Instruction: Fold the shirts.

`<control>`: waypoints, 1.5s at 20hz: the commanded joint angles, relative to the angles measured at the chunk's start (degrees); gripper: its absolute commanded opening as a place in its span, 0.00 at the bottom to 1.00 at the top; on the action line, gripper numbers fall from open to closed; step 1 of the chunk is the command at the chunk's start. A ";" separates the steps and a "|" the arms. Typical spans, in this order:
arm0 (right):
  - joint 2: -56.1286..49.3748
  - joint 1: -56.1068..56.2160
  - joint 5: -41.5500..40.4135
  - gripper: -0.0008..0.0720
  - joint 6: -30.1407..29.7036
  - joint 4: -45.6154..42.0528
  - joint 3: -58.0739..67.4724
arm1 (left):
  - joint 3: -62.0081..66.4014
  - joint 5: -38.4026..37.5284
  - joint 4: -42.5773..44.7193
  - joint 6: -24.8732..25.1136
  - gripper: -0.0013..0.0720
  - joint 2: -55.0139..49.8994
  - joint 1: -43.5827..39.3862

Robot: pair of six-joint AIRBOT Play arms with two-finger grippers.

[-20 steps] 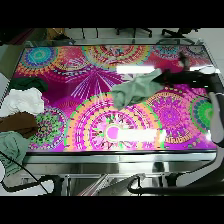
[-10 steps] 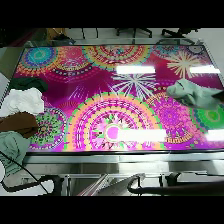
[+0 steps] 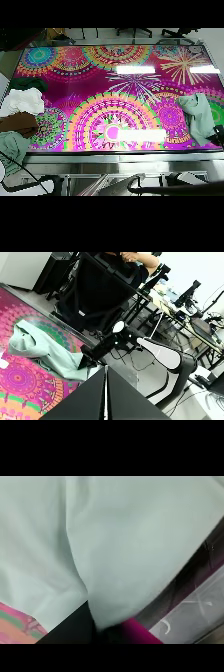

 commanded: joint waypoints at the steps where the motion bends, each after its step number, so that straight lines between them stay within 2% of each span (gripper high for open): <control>1: 0.94 -0.70 -2.62 0.42 -1.44 -1.62 -3.50 | -0.02 -0.13 -0.02 0.11 0.04 0.02 -0.04; 2: 1.36 -0.70 -1.95 0.61 -2.56 -1.84 -1.77 | -0.02 -0.13 -0.02 0.11 0.04 0.02 -0.04; 5: 3.23 -0.37 0.66 0.62 -2.75 -2.01 6.49 | -0.02 0.74 -0.04 0.15 0.04 0.02 -0.02; 7: 4.98 2.32 1.84 0.62 -0.90 1.29 13.20 | -0.02 2.08 -0.02 0.35 0.04 0.02 -0.02; 12: 9.16 20.02 1.81 0.60 -0.90 8.63 19.98 | -0.02 2.45 0.13 2.01 0.04 -0.61 0.00; 14: 9.11 29.00 2.45 0.18 -1.64 8.63 19.93 | -0.02 2.29 2.47 3.34 0.04 -1.55 -0.04; 17: 8.66 40.35 2.51 0.14 -2.03 8.11 19.91 | -0.09 2.03 15.04 1.92 0.04 -1.88 -0.57; 18: 8.24 43.28 2.56 0.04 -2.03 7.30 19.85 | -0.09 1.38 18.95 1.03 0.04 -1.88 -1.36; 21: 7.02 49.57 2.25 0.04 -1.99 6.71 17.99 | -8.00 1.75 22.58 0.52 0.04 1.27 -4.39; 24: 5.95 53.62 1.38 0.04 -1.99 6.75 14.80 | -25.77 8.04 23.10 2.10 0.04 7.61 -7.39; 26: 5.81 55.41 1.36 0.04 -2.03 6.73 13.11 | -38.49 12.20 27.93 2.34 0.04 12.04 -9.46; 30: 5.57 56.57 0.96 0.04 -1.99 6.95 12.76 | -52.96 16.90 31.89 2.49 0.04 16.74 -11.30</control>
